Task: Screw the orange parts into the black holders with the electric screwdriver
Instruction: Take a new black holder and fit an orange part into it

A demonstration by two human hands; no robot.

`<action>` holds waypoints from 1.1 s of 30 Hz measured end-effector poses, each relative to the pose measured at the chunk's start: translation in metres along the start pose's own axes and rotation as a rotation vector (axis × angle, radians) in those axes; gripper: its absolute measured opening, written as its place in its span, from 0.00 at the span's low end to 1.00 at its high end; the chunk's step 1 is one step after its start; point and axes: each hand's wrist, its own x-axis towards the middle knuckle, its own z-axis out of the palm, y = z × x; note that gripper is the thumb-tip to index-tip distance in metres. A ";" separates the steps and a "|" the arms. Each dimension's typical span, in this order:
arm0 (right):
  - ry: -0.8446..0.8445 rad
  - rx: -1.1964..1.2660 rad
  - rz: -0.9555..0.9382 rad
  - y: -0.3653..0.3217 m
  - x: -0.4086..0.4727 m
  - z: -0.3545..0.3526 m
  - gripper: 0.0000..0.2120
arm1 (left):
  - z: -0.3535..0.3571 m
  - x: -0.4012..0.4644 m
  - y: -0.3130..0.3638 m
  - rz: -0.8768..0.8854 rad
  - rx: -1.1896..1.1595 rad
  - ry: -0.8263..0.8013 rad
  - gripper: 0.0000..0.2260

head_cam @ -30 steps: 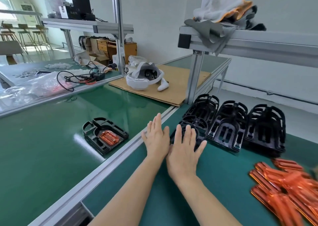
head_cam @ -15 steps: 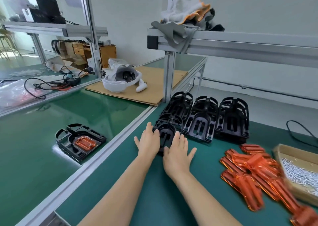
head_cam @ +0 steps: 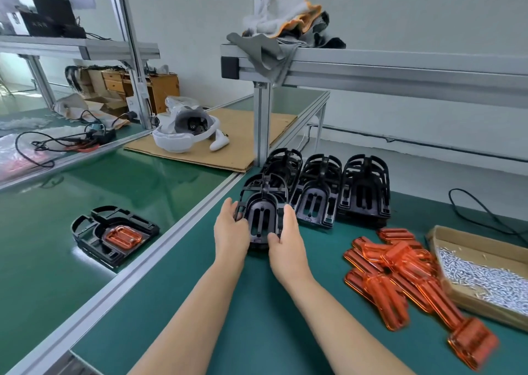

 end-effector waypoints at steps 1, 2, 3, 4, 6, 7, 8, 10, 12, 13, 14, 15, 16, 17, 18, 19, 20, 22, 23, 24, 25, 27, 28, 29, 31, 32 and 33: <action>0.023 0.024 0.001 0.000 0.000 -0.003 0.31 | 0.001 -0.003 0.001 0.009 -0.014 0.002 0.30; 0.049 0.051 0.004 0.000 -0.001 -0.006 0.31 | 0.003 -0.008 0.002 0.016 -0.019 0.001 0.29; 0.076 0.075 0.009 0.001 -0.001 -0.009 0.30 | 0.005 -0.012 0.002 0.022 -0.026 -0.002 0.29; 0.103 0.095 0.015 0.001 -0.002 -0.013 0.30 | 0.008 -0.017 0.002 0.025 -0.038 -0.009 0.29; 0.153 0.106 0.020 0.003 -0.005 -0.022 0.29 | 0.014 -0.027 0.003 0.022 -0.079 -0.030 0.29; 0.177 0.102 0.019 0.005 -0.006 -0.027 0.28 | 0.017 -0.033 0.003 0.020 -0.101 -0.042 0.29; 0.198 0.096 0.021 0.007 -0.009 -0.032 0.28 | 0.020 -0.039 0.004 0.015 -0.122 -0.055 0.29; 0.227 0.075 0.030 0.011 -0.015 -0.046 0.28 | 0.024 -0.051 0.004 0.005 -0.157 -0.085 0.29; 0.221 0.059 0.030 0.017 -0.023 -0.062 0.27 | 0.027 -0.065 0.003 0.010 -0.175 -0.127 0.30; 0.206 0.058 0.021 0.019 -0.028 -0.071 0.26 | 0.027 -0.072 0.002 0.014 -0.182 -0.146 0.31; 0.190 0.054 0.008 0.022 -0.034 -0.080 0.26 | 0.027 -0.077 0.001 0.013 -0.195 -0.159 0.31; 0.172 0.042 -0.009 0.024 -0.041 -0.089 0.25 | 0.027 -0.082 0.000 0.008 -0.209 -0.168 0.31; 0.153 0.027 -0.027 0.027 -0.048 -0.098 0.25 | 0.026 -0.085 0.000 0.001 -0.218 -0.173 0.32; 0.132 0.015 -0.042 0.030 -0.056 -0.107 0.25 | 0.026 -0.087 0.000 -0.007 -0.217 -0.177 0.32; 0.110 0.006 -0.052 0.033 -0.064 -0.115 0.24 | 0.026 -0.089 0.000 -0.014 -0.210 -0.179 0.32; 0.089 -0.005 -0.061 0.036 -0.071 -0.123 0.24 | 0.026 -0.090 0.000 -0.019 -0.200 -0.182 0.31; 0.068 -0.014 -0.070 0.039 -0.079 -0.130 0.24 | 0.026 -0.092 0.001 -0.022 -0.188 -0.189 0.31; 0.025 -0.023 -0.082 0.046 -0.093 -0.142 0.23 | 0.028 -0.095 0.000 -0.016 -0.155 -0.217 0.29; -0.001 -0.031 -0.087 0.050 -0.099 -0.148 0.23 | 0.030 -0.097 -0.001 -0.011 -0.127 -0.236 0.29; -0.032 -0.044 -0.092 0.054 -0.105 -0.153 0.23 | 0.031 -0.099 -0.003 -0.008 -0.094 -0.259 0.28; -0.070 -0.058 -0.095 0.058 -0.111 -0.158 0.23 | 0.032 -0.101 -0.004 -0.005 -0.058 -0.285 0.27; -0.145 -0.078 -0.099 0.067 -0.121 -0.167 0.23 | 0.034 -0.106 -0.008 0.007 0.033 -0.348 0.25; -0.173 -0.081 -0.094 0.071 -0.125 -0.171 0.23 | 0.036 -0.109 -0.009 0.018 0.083 -0.387 0.23; -0.195 -0.080 -0.084 0.075 -0.129 -0.174 0.23 | 0.038 -0.113 -0.011 0.031 0.129 -0.432 0.21; -0.221 -0.080 -0.063 0.081 -0.134 -0.182 0.22 | 0.041 -0.121 -0.014 0.049 0.202 -0.533 0.17; -0.232 -0.088 -0.060 0.084 -0.136 -0.185 0.22 | 0.042 -0.125 -0.015 0.057 0.243 -0.583 0.15; -0.244 -0.104 -0.060 0.087 -0.137 -0.188 0.22 | 0.044 -0.128 -0.017 0.072 0.296 -0.624 0.14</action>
